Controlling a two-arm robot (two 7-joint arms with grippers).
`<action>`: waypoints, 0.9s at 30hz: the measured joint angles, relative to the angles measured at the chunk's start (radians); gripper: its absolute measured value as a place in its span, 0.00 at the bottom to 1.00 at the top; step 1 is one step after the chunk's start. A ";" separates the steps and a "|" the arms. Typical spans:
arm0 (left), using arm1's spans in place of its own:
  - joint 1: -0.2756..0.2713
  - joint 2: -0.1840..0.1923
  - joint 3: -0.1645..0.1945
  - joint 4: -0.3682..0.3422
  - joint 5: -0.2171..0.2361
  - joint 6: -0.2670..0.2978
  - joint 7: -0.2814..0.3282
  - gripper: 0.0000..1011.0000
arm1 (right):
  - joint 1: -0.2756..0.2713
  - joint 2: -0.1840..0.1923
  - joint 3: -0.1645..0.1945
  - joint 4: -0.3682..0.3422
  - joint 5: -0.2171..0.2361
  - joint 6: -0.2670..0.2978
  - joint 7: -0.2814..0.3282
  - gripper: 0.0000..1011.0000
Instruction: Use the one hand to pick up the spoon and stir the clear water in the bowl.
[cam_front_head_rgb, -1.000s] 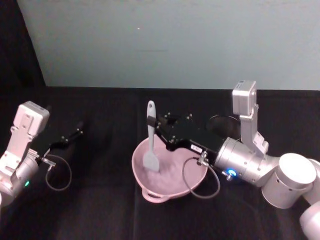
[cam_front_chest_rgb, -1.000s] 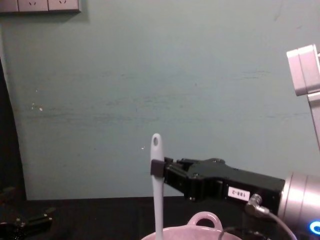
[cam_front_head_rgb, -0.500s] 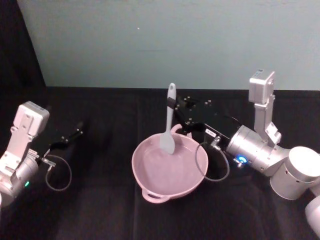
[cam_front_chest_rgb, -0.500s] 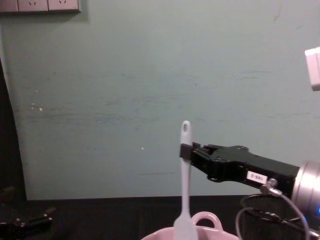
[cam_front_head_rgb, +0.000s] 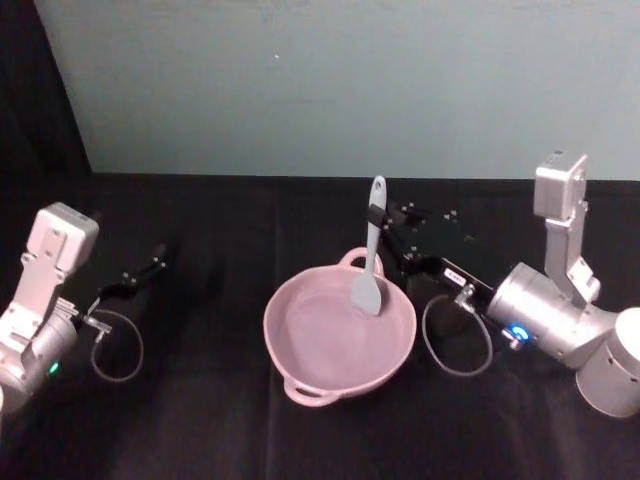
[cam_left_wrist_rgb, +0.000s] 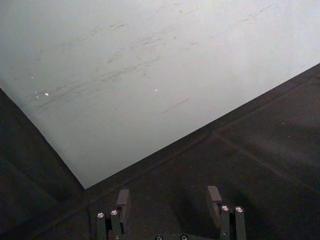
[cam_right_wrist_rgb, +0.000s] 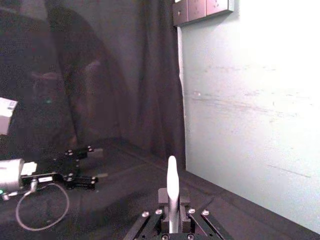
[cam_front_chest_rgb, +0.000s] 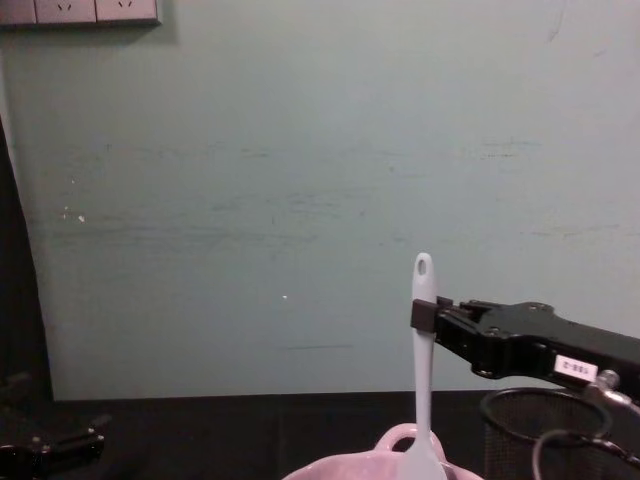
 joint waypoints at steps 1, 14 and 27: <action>0.000 0.000 0.000 0.000 0.000 0.000 0.000 0.99 | -0.012 0.007 0.003 -0.015 0.002 0.002 0.000 0.12; 0.000 0.000 0.000 0.000 0.000 0.000 0.000 0.99 | -0.107 0.039 -0.013 -0.142 0.025 0.016 0.022 0.12; 0.000 0.000 0.000 0.000 0.000 0.000 0.000 0.99 | -0.069 -0.020 -0.065 -0.096 0.037 -0.006 0.052 0.12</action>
